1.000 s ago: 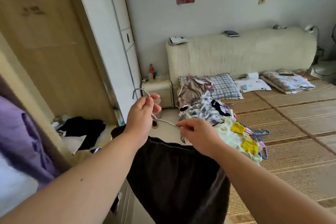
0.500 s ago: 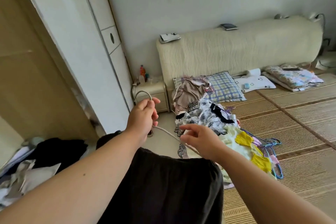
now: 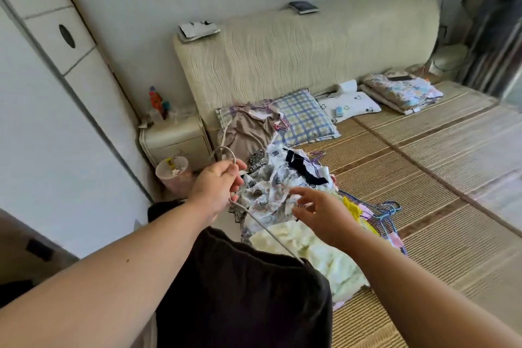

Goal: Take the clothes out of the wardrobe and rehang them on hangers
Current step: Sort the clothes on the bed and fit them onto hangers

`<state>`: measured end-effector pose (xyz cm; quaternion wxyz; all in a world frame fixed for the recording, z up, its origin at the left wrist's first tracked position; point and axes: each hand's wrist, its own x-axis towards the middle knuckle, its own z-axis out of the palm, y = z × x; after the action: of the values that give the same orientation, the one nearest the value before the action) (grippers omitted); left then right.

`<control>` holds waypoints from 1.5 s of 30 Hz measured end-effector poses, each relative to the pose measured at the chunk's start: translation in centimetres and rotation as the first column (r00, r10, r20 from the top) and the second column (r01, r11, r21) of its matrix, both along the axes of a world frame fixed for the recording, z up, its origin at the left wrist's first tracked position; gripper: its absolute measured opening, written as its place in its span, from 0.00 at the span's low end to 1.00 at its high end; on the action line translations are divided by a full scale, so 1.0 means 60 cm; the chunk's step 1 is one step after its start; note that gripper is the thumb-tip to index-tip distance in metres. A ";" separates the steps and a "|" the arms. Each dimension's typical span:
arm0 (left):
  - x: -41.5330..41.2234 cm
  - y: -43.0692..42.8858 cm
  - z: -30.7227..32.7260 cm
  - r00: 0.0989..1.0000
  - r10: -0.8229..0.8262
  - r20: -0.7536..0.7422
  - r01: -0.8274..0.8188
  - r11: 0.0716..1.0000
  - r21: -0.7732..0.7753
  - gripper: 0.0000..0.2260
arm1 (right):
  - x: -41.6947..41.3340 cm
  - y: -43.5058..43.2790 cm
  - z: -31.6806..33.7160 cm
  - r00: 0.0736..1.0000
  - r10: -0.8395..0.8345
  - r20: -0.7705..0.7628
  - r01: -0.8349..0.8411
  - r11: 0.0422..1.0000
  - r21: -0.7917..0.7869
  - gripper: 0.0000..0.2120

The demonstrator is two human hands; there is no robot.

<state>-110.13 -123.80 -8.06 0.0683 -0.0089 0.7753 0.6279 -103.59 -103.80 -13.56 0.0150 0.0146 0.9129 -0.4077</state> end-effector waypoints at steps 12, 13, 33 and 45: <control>-0.229 0.132 -0.176 0.877 -0.453 0.157 0.464 0.885 -0.039 0.11 | -0.090 0.118 -0.133 0.862 -0.489 0.132 0.441 0.853 0.280 0.23; -0.239 0.148 -0.192 0.864 -0.474 0.170 0.486 0.873 -0.039 0.11 | -0.084 0.132 -0.145 0.837 -0.529 0.141 0.472 0.828 0.304 0.22; -0.333 0.557 -0.509 0.734 -0.583 0.347 0.663 0.725 -0.186 0.12 | -0.192 0.457 -0.504 0.542 -0.668 0.510 0.667 0.711 0.223 0.33; -0.369 0.589 -0.654 0.746 -0.466 0.476 0.618 0.752 -0.231 0.12 | -0.257 0.520 -0.743 0.310 -0.742 0.594 0.788 0.550 0.276 0.47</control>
<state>-132.26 -88.45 -47.32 0.4007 0.0840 0.8178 0.4044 -119.03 -72.62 -58.14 0.1377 0.5851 0.7126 -0.3618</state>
